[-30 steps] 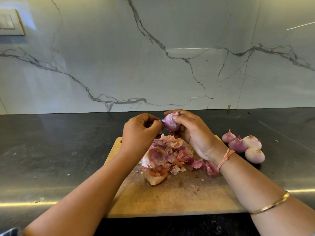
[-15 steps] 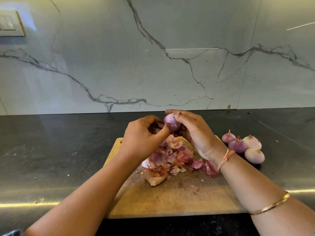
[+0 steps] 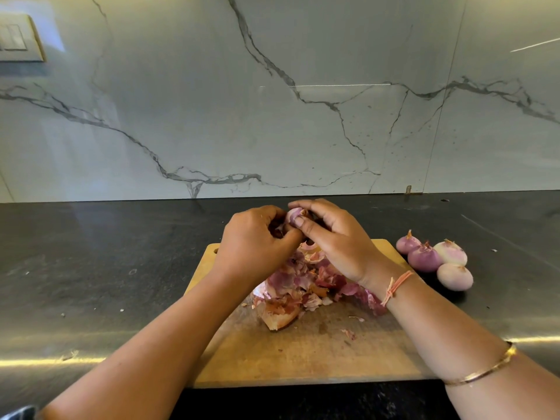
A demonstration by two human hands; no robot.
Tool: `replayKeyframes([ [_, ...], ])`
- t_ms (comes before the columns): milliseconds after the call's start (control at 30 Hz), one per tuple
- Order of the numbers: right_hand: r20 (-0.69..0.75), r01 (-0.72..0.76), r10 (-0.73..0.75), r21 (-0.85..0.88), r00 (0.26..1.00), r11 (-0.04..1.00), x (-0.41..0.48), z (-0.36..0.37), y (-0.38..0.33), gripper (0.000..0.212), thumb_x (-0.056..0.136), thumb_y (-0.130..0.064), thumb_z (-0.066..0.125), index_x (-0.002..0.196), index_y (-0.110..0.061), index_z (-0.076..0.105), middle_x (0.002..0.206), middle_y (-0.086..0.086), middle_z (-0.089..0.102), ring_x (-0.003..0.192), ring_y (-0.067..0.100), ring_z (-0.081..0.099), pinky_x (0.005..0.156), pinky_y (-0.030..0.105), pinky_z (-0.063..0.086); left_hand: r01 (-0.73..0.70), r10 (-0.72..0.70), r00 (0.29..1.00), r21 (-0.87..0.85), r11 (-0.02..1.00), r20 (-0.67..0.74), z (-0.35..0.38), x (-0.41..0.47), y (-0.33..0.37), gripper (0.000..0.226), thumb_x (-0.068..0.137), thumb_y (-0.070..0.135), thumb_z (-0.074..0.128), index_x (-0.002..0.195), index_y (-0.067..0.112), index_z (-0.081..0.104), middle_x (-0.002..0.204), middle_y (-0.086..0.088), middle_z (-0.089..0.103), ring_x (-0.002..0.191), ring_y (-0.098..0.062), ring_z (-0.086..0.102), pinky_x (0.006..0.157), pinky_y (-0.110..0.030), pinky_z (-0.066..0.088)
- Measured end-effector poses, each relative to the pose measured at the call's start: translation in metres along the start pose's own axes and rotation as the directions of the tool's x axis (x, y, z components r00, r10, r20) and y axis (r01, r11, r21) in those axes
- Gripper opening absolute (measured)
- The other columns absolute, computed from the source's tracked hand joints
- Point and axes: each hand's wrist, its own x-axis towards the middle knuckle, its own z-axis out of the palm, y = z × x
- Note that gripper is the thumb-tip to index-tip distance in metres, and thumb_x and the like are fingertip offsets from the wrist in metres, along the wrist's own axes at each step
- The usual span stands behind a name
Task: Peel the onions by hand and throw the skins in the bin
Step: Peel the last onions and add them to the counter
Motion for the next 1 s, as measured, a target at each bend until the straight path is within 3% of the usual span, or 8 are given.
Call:
replayKeyframes([
  [267, 0.007, 0.024, -0.023, -0.053, 1.0, 0.998, -0.0003, 0.0003, -0.0006, 0.027, 0.097, -0.022, 0.054, 0.121, -0.013, 0.062, 0.113, 0.0, 0.061, 0.11, 0.01, 0.057, 0.098, 0.029, 0.046, -0.078, 0.079, 0.997, 0.097, 0.992, -0.001, 0.0009, 0.0033, -0.0041, 0.025, 0.084, 0.033, 0.06, 0.081, 0.011, 0.071, 0.058, -0.001, 0.063, 0.051, -0.017, 0.055, 0.051, -0.035, 0.048],
  [433, 0.003, 0.024, -0.024, 0.099, 1.0, 0.995, -0.0006, -0.0015, -0.0038, 0.018, 0.088, -0.037, 0.05, 0.098, -0.034, 0.064, 0.106, -0.004, 0.068, 0.104, 0.011, 0.064, 0.093, 0.029, 0.05, -0.098, 0.102, 0.994, 0.075, 0.992, -0.051, -0.0036, 0.0063, -0.0086, 0.017, 0.086, 0.015, 0.06, 0.074, 0.009, 0.071, 0.057, -0.004, 0.062, 0.043, -0.011, 0.043, 0.045, -0.023, 0.034],
  [533, -0.007, 0.027, -0.026, 0.136, 1.0, 0.99, 0.0007, -0.0029, -0.0022, 0.015, 0.09, -0.035, 0.051, 0.096, -0.036, 0.065, 0.107, -0.001, 0.068, 0.104, 0.015, 0.064, 0.09, 0.029, 0.051, -0.121, 0.121, 0.992, 0.011, 0.993, -0.027, -0.0024, 0.0042, -0.0054, 0.024, 0.084, 0.029, 0.054, 0.076, 0.015, 0.072, 0.056, -0.002, 0.062, 0.047, -0.017, 0.048, 0.046, -0.028, 0.037],
  [667, -0.004, -0.002, 0.003, 0.174, 1.0, 0.985, 0.0019, -0.004, 0.0017, 0.02, 0.097, -0.02, 0.053, 0.115, -0.025, 0.061, 0.12, 0.006, 0.062, 0.111, 0.012, 0.059, 0.078, 0.014, 0.049, -0.135, 0.136, 0.991, -0.06, 0.989, 0.013, -0.0031, 0.0005, -0.0012, 0.031, 0.084, 0.047, 0.052, 0.083, 0.024, 0.074, 0.066, 0.005, 0.069, 0.06, -0.012, 0.063, 0.057, -0.035, 0.053],
  [800, 0.0, 0.004, -0.004, 0.081, 1.0, 0.997, 0.0021, -0.0021, 0.0037, 0.03, 0.095, -0.027, 0.055, 0.122, -0.017, 0.062, 0.118, 0.003, 0.064, 0.112, 0.013, 0.06, 0.094, 0.026, 0.049, -0.153, 0.151, 0.987, -0.032, 0.988, -0.05, -0.0041, 0.0015, 0.0002, 0.014, 0.085, 0.026, 0.064, 0.092, 0.023, 0.076, 0.066, 0.02, 0.065, 0.066, -0.003, 0.063, 0.057, -0.017, 0.05],
  [933, 0.021, 0.004, -0.005, 0.074, 1.0, 0.997, 0.0012, -0.0007, 0.0034, 0.025, 0.098, -0.02, 0.052, 0.12, -0.013, 0.062, 0.111, 0.003, 0.063, 0.099, 0.008, 0.061, 0.084, 0.021, 0.047, -0.142, 0.141, 0.989, -0.014, 0.99, -0.044, -0.004, 0.0022, -0.0002, 0.011, 0.083, 0.021, 0.066, 0.088, 0.021, 0.076, 0.058, 0.025, 0.058, 0.059, 0.005, 0.058, 0.051, -0.007, 0.04],
  [1000, 0.031, 0.009, -0.011, 0.062, 0.999, 0.998, 0.0009, -0.0004, 0.0025, 0.025, 0.098, -0.018, 0.051, 0.119, -0.011, 0.062, 0.108, 0.002, 0.062, 0.094, 0.004, 0.059, 0.081, 0.019, 0.046, -0.147, 0.147, 0.988, -0.001, 0.989, -0.05, -0.004, 0.0029, -0.0012, 0.01, 0.084, 0.022, 0.067, 0.085, 0.023, 0.077, 0.057, 0.02, 0.06, 0.059, -0.001, 0.058, 0.05, -0.01, 0.04],
])
